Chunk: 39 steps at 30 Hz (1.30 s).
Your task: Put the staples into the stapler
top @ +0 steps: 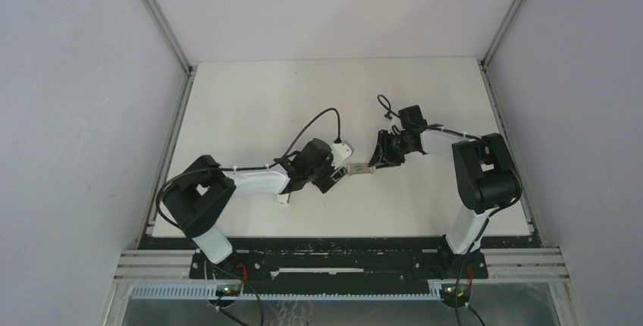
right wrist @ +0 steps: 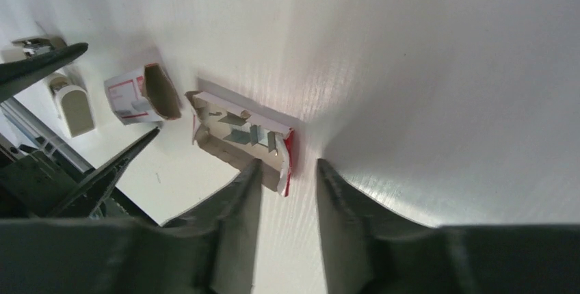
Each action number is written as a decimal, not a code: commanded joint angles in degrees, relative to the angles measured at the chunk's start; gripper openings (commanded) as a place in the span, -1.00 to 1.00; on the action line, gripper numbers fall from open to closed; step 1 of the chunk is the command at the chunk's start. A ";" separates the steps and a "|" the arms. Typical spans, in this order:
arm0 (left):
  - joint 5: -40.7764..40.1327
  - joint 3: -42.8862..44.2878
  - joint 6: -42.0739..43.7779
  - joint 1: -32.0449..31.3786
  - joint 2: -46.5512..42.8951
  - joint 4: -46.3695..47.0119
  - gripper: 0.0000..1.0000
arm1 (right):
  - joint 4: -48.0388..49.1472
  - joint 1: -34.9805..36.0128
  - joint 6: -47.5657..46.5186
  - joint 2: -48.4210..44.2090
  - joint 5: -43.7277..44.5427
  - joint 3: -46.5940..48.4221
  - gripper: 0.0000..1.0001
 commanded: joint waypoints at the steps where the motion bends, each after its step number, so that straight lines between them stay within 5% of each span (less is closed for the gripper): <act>1: -4.16 -2.56 -4.80 0.65 -7.65 3.63 0.67 | 3.66 -0.93 1.26 -4.80 1.56 -1.88 -0.17; 5: -10.73 -6.09 -13.90 0.83 -18.35 4.08 0.71 | 6.59 -1.77 1.96 -10.04 3.09 -4.83 0.03; 9: -18.20 -8.04 -29.98 1.11 -29.54 -6.25 0.61 | 8.59 -1.89 2.49 -14.76 6.25 -7.34 0.07; 16: -15.57 -16.68 -54.08 5.54 -41.04 -21.91 0.42 | 12.26 -1.94 4.03 -19.16 10.10 -10.78 0.08; 21: -15.28 -21.10 -53.81 13.39 -44.61 -20.81 0.40 | 13.37 -1.85 4.31 -19.47 9.71 -11.36 0.09; 25: -16.26 -18.66 -50.74 14.37 -41.77 -20.23 0.81 | 13.65 -1.68 4.35 -19.18 9.35 -11.44 0.12; 29: -15.50 -16.40 -46.79 14.32 -36.41 -18.05 1.00 | 13.77 -1.67 4.41 -19.05 9.08 -11.49 0.15; 39: -14.14 -10.76 -43.15 14.76 -26.84 -12.75 0.99 | 13.79 -1.32 4.40 -18.96 8.94 -11.42 0.16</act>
